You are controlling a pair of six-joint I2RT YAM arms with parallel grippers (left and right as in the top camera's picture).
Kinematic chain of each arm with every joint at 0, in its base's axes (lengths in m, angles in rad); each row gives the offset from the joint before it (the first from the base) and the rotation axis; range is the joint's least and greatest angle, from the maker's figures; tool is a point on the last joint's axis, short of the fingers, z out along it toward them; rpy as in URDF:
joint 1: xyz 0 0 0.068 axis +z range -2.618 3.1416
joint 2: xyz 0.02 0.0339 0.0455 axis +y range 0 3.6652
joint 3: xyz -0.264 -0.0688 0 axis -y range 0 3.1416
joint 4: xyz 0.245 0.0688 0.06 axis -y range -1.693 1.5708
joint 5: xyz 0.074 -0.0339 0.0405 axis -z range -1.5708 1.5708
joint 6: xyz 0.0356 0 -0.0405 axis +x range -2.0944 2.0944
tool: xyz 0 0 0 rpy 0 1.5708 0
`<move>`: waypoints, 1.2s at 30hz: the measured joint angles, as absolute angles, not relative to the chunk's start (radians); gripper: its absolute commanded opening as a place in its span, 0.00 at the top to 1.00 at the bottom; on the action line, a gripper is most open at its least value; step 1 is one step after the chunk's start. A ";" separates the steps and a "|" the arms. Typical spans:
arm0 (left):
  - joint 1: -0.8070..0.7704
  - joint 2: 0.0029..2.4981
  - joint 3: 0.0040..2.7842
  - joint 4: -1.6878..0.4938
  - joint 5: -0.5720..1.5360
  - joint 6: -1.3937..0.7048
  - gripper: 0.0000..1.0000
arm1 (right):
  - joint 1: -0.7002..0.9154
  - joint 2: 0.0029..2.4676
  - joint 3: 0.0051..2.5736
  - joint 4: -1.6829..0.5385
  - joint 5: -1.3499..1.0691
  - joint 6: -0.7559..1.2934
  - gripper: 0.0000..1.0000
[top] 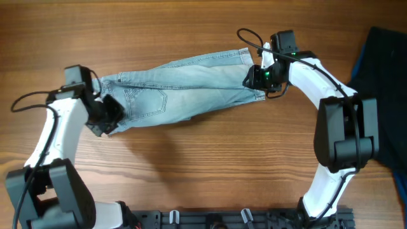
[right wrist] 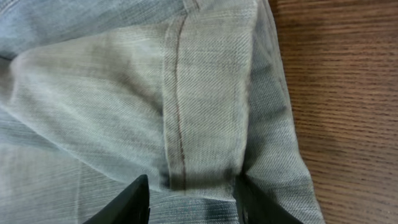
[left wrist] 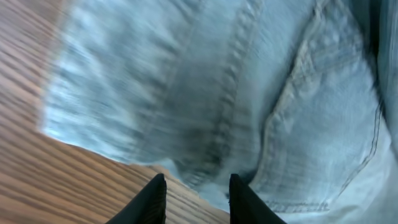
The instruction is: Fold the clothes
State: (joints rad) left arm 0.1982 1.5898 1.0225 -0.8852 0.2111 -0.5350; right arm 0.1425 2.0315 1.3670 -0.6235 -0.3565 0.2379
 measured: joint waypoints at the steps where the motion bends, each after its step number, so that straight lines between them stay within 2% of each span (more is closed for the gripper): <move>1: 0.171 1.590 1.020 -0.871 0.211 -0.535 0.64 | 0.142 2.032 1.367 -0.622 -0.355 0.236 0.83; 2: 0.145 1.590 1.020 -0.854 0.212 -0.535 0.64 | 0.142 2.032 1.367 -0.622 -0.352 0.236 0.93; 3: 0.124 1.590 1.020 -0.839 0.212 -0.535 0.63 | 0.141 2.032 1.367 -0.622 -0.352 0.237 0.95; 9: 0.028 1.590 1.020 -0.793 0.180 -0.535 0.60 | 0.136 2.028 1.367 -0.591 -0.507 0.204 0.96; 14: 0.006 1.592 1.020 -0.791 0.127 -0.535 0.60 | 0.121 1.959 1.365 -0.451 -0.612 0.233 0.96; 19: 0.006 1.610 1.020 -0.791 0.109 -0.535 0.60 | 0.111 1.921 1.365 -0.353 -0.601 0.287 0.96; 26: 0.006 1.620 1.020 -0.792 0.102 -0.535 0.60 | 0.103 1.921 1.365 -0.278 -0.444 0.450 0.95; 28: 0.006 1.620 1.020 -0.792 0.102 -0.535 0.60 | 0.103 1.921 1.365 -0.270 -0.385 0.501 0.93; 29: 0.006 1.620 1.020 -0.792 0.102 -0.535 0.60 | 0.103 1.921 1.365 -0.270 -0.359 0.510 0.67; 30: 0.006 1.620 1.020 -0.792 0.102 -0.535 0.59 | 0.101 1.921 1.365 -0.271 -0.329 0.520 0.60; 33: 0.006 1.620 1.020 -0.795 0.102 -0.533 0.57 | 0.096 1.921 1.365 -0.283 -0.260 0.532 0.56; 35: 0.006 1.620 1.020 -0.798 0.102 -0.527 0.55 | 0.081 1.921 1.365 -0.321 -0.231 0.530 0.59; 36: 0.006 1.620 1.020 -0.801 0.102 -0.524 0.54 | 0.068 1.921 1.365 -0.350 -0.228 0.527 0.64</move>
State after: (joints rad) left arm 0.0063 1.6203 1.0199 -0.8013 0.1017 -0.5243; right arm 0.0685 1.9209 1.3655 -0.3504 -0.2276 0.5270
